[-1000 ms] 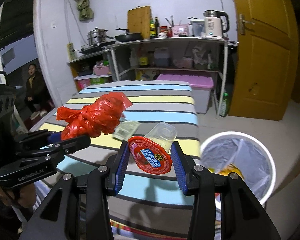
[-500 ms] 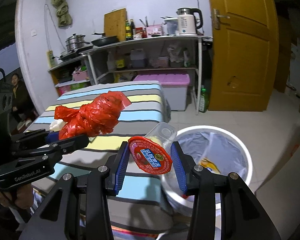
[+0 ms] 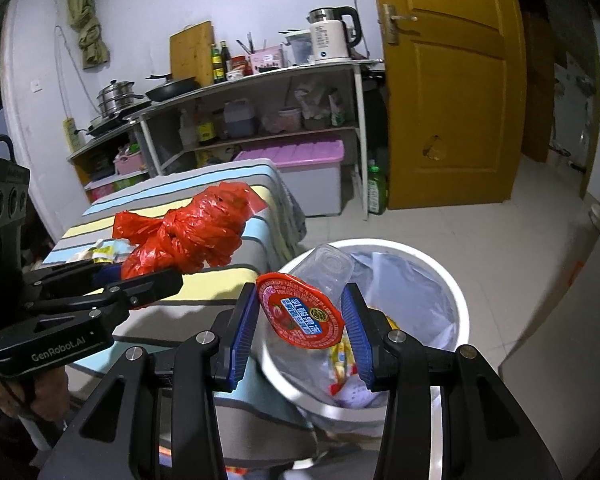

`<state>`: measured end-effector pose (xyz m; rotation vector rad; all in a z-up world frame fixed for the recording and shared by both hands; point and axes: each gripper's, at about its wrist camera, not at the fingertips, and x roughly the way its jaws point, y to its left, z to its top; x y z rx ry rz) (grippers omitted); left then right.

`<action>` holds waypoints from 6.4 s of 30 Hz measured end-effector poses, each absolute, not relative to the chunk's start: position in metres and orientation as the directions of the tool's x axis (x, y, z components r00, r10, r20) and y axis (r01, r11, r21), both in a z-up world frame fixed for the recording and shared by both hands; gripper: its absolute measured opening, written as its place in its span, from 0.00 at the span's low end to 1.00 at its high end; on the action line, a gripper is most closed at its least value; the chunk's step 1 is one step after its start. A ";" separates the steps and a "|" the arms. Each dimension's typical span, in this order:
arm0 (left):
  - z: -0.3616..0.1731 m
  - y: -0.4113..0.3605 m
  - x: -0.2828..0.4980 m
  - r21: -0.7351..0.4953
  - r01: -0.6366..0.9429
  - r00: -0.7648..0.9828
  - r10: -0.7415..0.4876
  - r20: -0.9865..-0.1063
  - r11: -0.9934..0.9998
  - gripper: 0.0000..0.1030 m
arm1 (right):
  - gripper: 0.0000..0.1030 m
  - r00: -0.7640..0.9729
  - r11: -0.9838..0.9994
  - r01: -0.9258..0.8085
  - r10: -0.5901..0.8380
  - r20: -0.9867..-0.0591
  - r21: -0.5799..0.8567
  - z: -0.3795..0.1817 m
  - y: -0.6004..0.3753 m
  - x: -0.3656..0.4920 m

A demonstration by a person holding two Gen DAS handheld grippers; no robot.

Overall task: Collect trash
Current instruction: 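Carry the red plastic bag and red-lidded cup over the white trash bin, then open both tools to drop the red bag and cup into the bin, then move both open tools back over the remaining trash on the table, then grasp the white paper cup with the left tool while the right tool grasps the labelled packet, then carry the white paper cup and labelled packet over the white trash bin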

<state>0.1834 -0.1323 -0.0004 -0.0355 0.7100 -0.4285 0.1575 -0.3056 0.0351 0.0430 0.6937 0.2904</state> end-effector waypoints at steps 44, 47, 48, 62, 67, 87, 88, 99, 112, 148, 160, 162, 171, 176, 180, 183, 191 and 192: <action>-0.021 -0.166 0.225 -0.182 0.420 0.632 -0.430 -0.645 0.889 0.37 | 0.44 0.722 0.981 -0.149 0.193 -0.664 0.123 0.008 -0.340 0.188; -0.015 -0.157 0.218 -0.180 0.405 0.648 -0.420 -0.635 0.896 0.37 | 0.47 0.726 0.980 -0.159 0.199 -0.658 0.120 0.009 -0.337 0.186; -0.014 -0.155 0.215 -0.179 0.401 0.652 -0.418 -0.633 0.898 0.37 | 0.48 0.721 0.980 -0.157 0.199 -0.663 0.123 0.008 -0.337 0.187; 0.015 -0.117 0.174 -0.185 0.359 0.715 -0.397 -0.576 0.915 0.37 | 0.48 0.755 0.973 -0.207 0.223 -0.617 0.098 0.038 -0.317 0.161; 0.019 -0.094 0.153 -0.196 0.319 0.739 -0.373 -0.561 0.927 0.37 | 0.48 0.755 0.962 -0.257 0.261 -0.602 0.095 0.051 -0.297 0.149; 0.018 0.020 0.094 -0.180 0.074 0.821 -0.163 -0.548 0.981 0.39 | 0.48 0.647 0.865 -0.484 0.453 -0.614 0.129 0.048 -0.193 0.134; 0.018 0.025 0.093 -0.177 0.062 0.822 -0.151 -0.549 0.982 0.39 | 0.48 0.640 0.861 -0.492 0.460 -0.616 0.131 0.047 -0.189 0.135; 0.010 0.072 0.090 -0.179 -0.080 0.832 -0.033 -0.554 0.981 0.39 | 0.48 0.589 0.834 -0.531 0.490 -0.642 0.150 0.036 -0.156 0.145; -0.014 0.126 0.121 -0.195 -0.235 0.790 0.071 -0.609 0.952 0.58 | 0.48 0.541 0.806 -0.568 0.516 -0.664 0.164 0.023 -0.110 0.168; -0.059 0.149 0.179 -0.215 -0.293 0.691 0.051 -0.721 0.932 0.52 | 0.36 0.452 0.867 -0.465 0.405 -0.795 0.177 -0.038 -0.052 0.246; -0.047 0.140 0.149 -0.198 -0.288 0.713 0.071 -0.697 0.937 0.51 | 0.22 0.464 0.857 -0.469 0.445 -0.766 0.214 -0.027 -0.075 0.230; -0.044 0.135 0.144 -0.201 -0.277 0.721 0.065 -0.689 0.940 0.51 | 0.22 0.461 0.849 -0.477 0.462 -0.758 0.227 -0.024 -0.079 0.226; -0.021 0.104 0.119 -0.198 -0.208 0.763 0.032 -0.646 0.958 0.51 | 0.22 0.502 0.840 -0.496 0.484 -0.717 0.220 -0.004 -0.101 0.196; -0.010 0.083 0.112 -0.198 -0.150 0.780 -0.007 -0.626 0.969 0.51 | 0.22 0.539 0.841 -0.499 0.490 -0.685 0.209 0.012 -0.118 0.179; -0.002 0.063 0.108 -0.195 -0.102 0.790 -0.039 -0.611 0.975 0.51 | 0.22 0.565 0.846 -0.493 0.489 -0.665 0.204 0.023 -0.133 0.167; 0.005 0.049 0.104 -0.193 -0.069 0.799 -0.062 -0.598 0.979 0.51 | 0.22 0.580 0.851 -0.484 0.487 -0.653 0.205 0.029 -0.144 0.160; 0.021 0.019 0.100 -0.183 -0.002 0.815 -0.104 -0.570 0.983 0.51 | 0.22 0.612 0.864 -0.460 0.476 -0.632 0.206 0.043 -0.171 0.151; 0.023 0.015 0.099 -0.182 0.006 0.816 -0.110 -0.567 0.983 0.51 | 0.22 0.615 0.865 -0.458 0.475 -0.630 0.205 0.043 -0.173 0.150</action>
